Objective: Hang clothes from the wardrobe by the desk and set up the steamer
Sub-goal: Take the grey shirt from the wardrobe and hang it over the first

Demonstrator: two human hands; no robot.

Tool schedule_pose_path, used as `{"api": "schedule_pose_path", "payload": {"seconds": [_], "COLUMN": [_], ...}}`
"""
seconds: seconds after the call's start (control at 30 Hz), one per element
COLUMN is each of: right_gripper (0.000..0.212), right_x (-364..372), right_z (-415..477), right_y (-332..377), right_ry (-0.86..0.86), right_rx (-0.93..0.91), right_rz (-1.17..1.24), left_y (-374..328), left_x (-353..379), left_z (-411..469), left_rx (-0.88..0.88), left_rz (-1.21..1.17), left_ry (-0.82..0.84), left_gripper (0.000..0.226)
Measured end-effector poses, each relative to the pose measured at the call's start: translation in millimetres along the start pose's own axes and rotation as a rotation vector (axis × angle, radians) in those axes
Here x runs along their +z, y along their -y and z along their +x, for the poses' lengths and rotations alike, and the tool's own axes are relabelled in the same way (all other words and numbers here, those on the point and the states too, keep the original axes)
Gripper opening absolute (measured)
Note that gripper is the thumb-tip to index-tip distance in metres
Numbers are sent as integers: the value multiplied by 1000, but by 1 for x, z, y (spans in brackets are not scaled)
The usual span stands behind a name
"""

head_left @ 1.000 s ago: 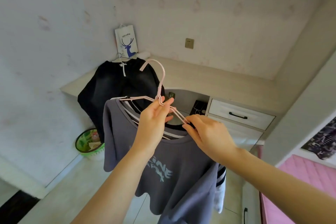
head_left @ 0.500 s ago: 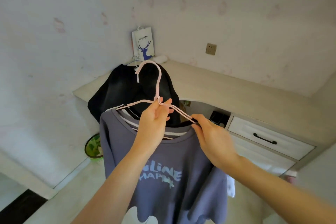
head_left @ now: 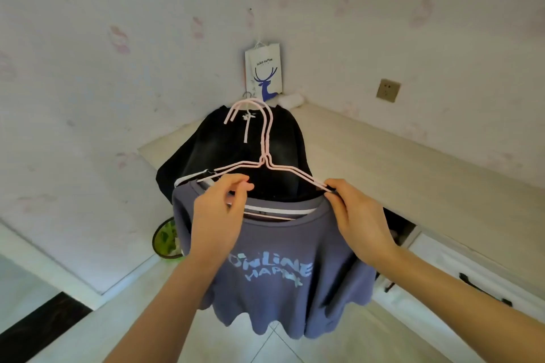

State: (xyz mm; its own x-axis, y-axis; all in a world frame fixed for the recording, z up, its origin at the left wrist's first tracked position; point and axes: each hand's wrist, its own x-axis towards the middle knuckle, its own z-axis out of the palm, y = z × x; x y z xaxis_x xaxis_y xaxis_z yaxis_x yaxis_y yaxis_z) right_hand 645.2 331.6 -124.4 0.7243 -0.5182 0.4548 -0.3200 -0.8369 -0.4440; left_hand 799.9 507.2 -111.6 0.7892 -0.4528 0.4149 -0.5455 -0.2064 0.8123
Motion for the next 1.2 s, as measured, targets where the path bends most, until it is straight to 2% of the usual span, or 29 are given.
{"api": "schedule_pose_path", "payload": {"seconds": [0.13, 0.3, 0.5, 0.7, 0.9, 1.2], "right_gripper": [27, 29, 25, 25, 23, 20], "right_x": [9, 23, 42, 70, 93, 129], "right_z": [30, 74, 134, 201, 266, 344], "right_y": [-13, -20, -17, -10, -7, -24], "right_ry": [45, 67, 15, -16, -44, -69], "right_rx": [6, -6, -27, -17, 11, 22], "right_rz": [38, 35, 75, 76, 19, 21], "left_y": [27, 77, 124, 148, 166, 190], "left_x": [-10, -16, -24, -33, -27, -4], "left_z": [30, 80, 146, 219, 286, 363], "left_rx": [42, 125, 136, 134, 168, 168], "left_rz": [179, 355, 452, 405, 346, 272], "left_ry": [-154, -95, -69, -100, -163, -164], "left_gripper": [19, 44, 39, 22, 23, 24]}}
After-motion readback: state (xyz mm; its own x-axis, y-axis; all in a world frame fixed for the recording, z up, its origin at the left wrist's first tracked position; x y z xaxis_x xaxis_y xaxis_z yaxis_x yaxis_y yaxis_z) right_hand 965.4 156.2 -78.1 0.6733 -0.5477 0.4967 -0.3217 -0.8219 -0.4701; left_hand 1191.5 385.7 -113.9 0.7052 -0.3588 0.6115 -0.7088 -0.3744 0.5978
